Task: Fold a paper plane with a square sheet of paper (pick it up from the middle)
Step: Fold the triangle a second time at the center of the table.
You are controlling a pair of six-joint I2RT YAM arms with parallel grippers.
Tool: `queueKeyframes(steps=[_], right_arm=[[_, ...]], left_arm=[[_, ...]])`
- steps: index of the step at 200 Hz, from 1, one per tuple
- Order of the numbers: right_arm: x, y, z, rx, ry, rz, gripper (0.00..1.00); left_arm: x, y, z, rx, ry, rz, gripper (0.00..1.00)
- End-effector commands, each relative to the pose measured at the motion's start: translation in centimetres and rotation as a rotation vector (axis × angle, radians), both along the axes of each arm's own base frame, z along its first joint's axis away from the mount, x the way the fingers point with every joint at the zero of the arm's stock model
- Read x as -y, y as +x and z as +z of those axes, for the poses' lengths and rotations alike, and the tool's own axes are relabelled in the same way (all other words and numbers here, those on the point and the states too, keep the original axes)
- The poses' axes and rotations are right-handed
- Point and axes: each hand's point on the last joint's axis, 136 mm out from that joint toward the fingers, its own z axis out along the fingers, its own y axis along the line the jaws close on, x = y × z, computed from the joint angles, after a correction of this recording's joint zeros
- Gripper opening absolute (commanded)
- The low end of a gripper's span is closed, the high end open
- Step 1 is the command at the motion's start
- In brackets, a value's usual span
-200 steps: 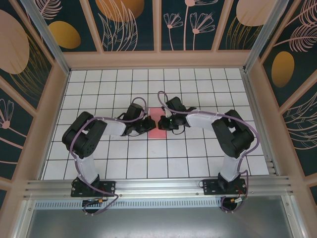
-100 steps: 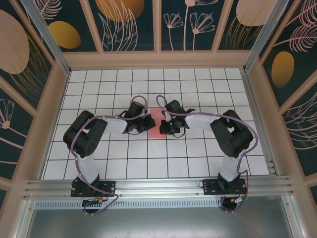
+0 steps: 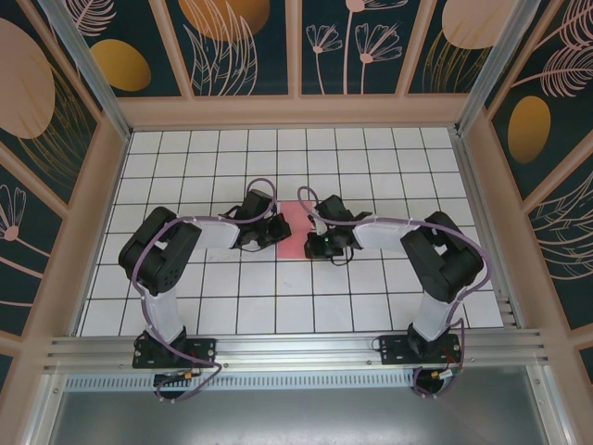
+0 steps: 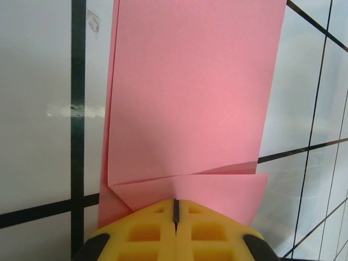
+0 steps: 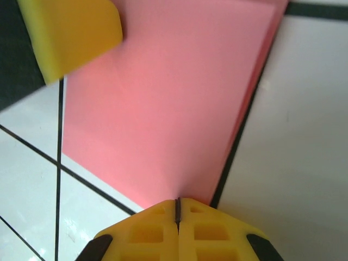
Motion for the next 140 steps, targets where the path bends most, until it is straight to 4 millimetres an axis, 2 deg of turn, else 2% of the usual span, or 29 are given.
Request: queueKeyframes(steps=[1,15,32,54,71,94,113,129,132,140], right_arm=[[2.4,-2.8,-1.4,-0.070,-0.081,0.015,0.01],[2.0,-2.0,-0.3,-0.033,-0.054,-0.001,0.01],[1.3,0.1,2.5,0.057,0.010,-0.049,0.04],[1.3,3.5,6.5,0.189,0.112,-0.158,0.16],[1.8,5.6,8.0,0.229,0.177,-0.232,0.25],[1.9,7.5,8.1,0.233,0.216,-0.269,0.40],[0.5,7.7,7.6,0.205,0.245,-0.212,0.43],[-0.2,7.8,6.7,0.182,0.251,-0.175,0.43],[-0.3,7.7,6.6,0.176,0.254,-0.166,0.43],[-0.7,7.6,6.0,0.157,0.256,-0.147,0.43]], left_arm=[[-3.4,-0.9,-3.6,-0.076,0.160,0.083,0.03],[-3.0,-0.7,-3.0,-0.062,0.136,0.072,0.03],[-1.8,-0.1,-1.2,-0.018,0.073,0.043,0.06],[0.2,1.0,3.2,0.076,-0.053,-0.001,0.12],[0.7,2.0,6.0,0.139,-0.083,0.003,0.14],[-0.7,2.9,7.1,0.171,-0.043,0.070,0.19],[-2.2,3.3,6.3,0.174,-0.022,0.126,0.23],[-2.6,3.0,5.6,0.168,-0.040,0.149,0.24],[-2.6,3.0,6.6,0.187,-0.061,0.150,0.25],[-2.5,2.8,6.4,0.182,-0.084,0.154,0.26]])
